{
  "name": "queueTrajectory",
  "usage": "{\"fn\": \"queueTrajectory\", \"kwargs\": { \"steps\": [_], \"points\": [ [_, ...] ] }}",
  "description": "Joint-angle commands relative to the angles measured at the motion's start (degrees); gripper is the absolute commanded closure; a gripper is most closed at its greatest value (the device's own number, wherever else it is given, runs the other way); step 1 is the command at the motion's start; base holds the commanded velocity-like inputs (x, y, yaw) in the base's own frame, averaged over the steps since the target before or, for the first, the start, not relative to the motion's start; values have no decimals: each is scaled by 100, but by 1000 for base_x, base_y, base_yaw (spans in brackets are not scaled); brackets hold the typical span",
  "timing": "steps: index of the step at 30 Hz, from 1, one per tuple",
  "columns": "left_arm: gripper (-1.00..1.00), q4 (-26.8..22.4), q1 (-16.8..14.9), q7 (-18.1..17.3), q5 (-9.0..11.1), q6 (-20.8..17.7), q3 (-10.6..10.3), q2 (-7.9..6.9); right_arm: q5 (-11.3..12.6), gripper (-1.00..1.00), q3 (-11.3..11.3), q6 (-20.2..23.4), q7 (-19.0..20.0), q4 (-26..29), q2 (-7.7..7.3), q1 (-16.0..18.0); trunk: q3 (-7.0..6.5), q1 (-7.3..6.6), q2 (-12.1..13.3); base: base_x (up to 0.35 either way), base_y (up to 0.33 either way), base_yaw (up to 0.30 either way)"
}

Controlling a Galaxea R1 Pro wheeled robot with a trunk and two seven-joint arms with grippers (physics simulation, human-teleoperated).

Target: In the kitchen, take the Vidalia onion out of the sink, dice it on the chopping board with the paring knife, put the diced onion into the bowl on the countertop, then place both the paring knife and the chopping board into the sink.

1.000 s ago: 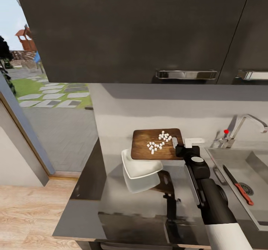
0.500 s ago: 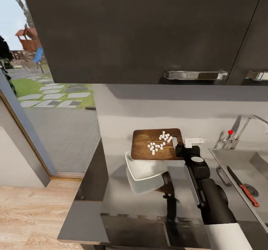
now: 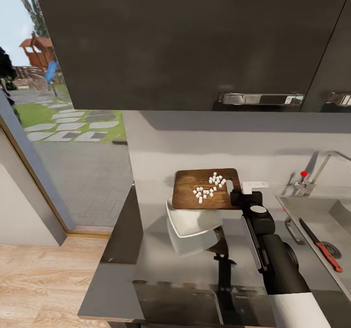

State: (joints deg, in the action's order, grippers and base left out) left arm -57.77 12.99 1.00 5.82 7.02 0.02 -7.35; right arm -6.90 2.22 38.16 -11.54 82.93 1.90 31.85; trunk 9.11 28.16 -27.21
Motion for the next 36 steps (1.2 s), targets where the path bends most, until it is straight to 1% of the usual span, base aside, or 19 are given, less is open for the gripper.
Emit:
{"fn": "queueTrajectory", "kwargs": {
  "steps": [1,4,7,12,16,29,36],
  "points": [
    [-100,-6,1,9,59,10,-10,-3,-45,100,9,35,-77,4,2,6,10,3,-10,0,0,0],
    [-100,-6,1,8,59,10,-11,-3,-41,100,14,24,-202,4,3,6,10,3,-10,47,42,0],
    [-100,0,1,7,59,10,-11,-3,-40,100,22,18,-239,4,3,6,10,3,-10,93,85,0],
    [-100,-7,1,12,59,10,-11,-3,-40,100,184,16,-259,4,-3,6,10,3,-10,77,91,0],
    [-100,-21,1,9,59,10,-11,-3,-40,100,231,16,-261,4,-1,6,10,3,-10,32,86,0],
    [-100,-9,1,7,59,10,-11,-3,-40,100,244,10,-251,-3,-10,6,10,3,-10,27,41,0],
    [-100,-2,1,9,59,10,-11,-3,-40,100,244,-122,-244,-38,-30,6,10,3,-10,0,0,0]
  ]
}}
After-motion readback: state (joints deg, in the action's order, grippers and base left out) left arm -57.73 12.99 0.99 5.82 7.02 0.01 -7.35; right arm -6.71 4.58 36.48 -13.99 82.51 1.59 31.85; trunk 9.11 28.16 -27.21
